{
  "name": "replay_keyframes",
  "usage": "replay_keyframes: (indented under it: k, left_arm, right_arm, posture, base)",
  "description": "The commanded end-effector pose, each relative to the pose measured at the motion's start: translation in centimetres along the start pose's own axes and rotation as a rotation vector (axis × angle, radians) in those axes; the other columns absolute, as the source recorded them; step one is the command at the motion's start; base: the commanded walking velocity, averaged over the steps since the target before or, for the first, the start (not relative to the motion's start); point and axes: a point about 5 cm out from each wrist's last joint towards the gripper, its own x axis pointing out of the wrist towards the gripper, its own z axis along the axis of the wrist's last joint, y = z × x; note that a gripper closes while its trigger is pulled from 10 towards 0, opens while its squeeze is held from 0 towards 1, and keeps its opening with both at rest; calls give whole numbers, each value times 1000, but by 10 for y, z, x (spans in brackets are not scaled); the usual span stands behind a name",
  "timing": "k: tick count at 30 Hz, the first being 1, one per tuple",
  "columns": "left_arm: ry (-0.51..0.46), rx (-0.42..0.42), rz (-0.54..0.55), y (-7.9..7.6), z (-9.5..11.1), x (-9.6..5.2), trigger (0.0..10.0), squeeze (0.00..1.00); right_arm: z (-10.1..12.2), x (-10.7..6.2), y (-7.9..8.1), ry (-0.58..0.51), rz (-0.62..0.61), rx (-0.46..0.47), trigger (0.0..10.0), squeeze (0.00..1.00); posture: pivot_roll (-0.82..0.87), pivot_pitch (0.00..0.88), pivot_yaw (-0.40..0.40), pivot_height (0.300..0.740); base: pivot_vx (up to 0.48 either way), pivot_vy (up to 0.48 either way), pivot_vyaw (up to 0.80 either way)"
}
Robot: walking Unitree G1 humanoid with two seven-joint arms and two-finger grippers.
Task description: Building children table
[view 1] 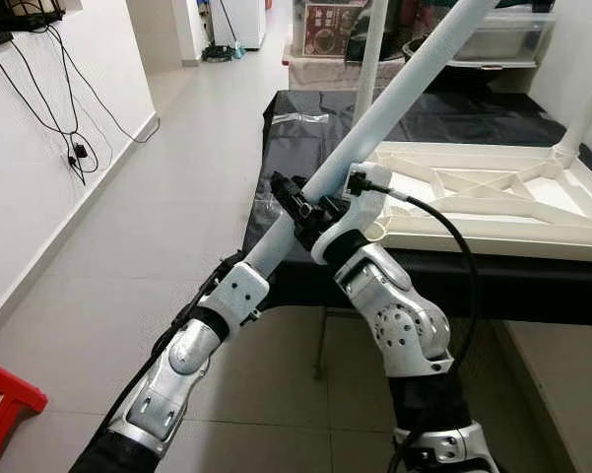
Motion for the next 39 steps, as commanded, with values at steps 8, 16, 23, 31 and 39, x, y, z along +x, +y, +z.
replay_keyframes:
  k: [8,16,23,31,39]
  left_arm:
    - [-10,5,-100,-12,-2,-9,10000,0]
    - [-5,15,-111,-13,-4,-11,10000,0]
    - [28,-13,-116,-12,-7,-11,10000,0]
    - [70,-109,-128,-11,-13,-14,10000,1000]
    - [108,-201,1,5,-21,-29,10000,1000]
  right_arm:
    - [-10,-1,1,40,18,-20,10000,0]
    - [-10,-1,5,38,50,27,0,0]
    - [-9,-2,11,42,88,59,0,0]
    - [-8,-3,12,42,96,76,0,0]
    - [18,-3,-9,-48,20,70,0,0]
  posture:
    - [93,64,-27,740]
    - [91,66,-31,740]
    - [88,69,-29,740]
    - [88,67,-28,740]
    - [94,63,-25,740]
  base:
    - [0,0,0]
    - [0,0,0]
    - [0,0,0]
    - [0,0,0]
    - [0,0,0]
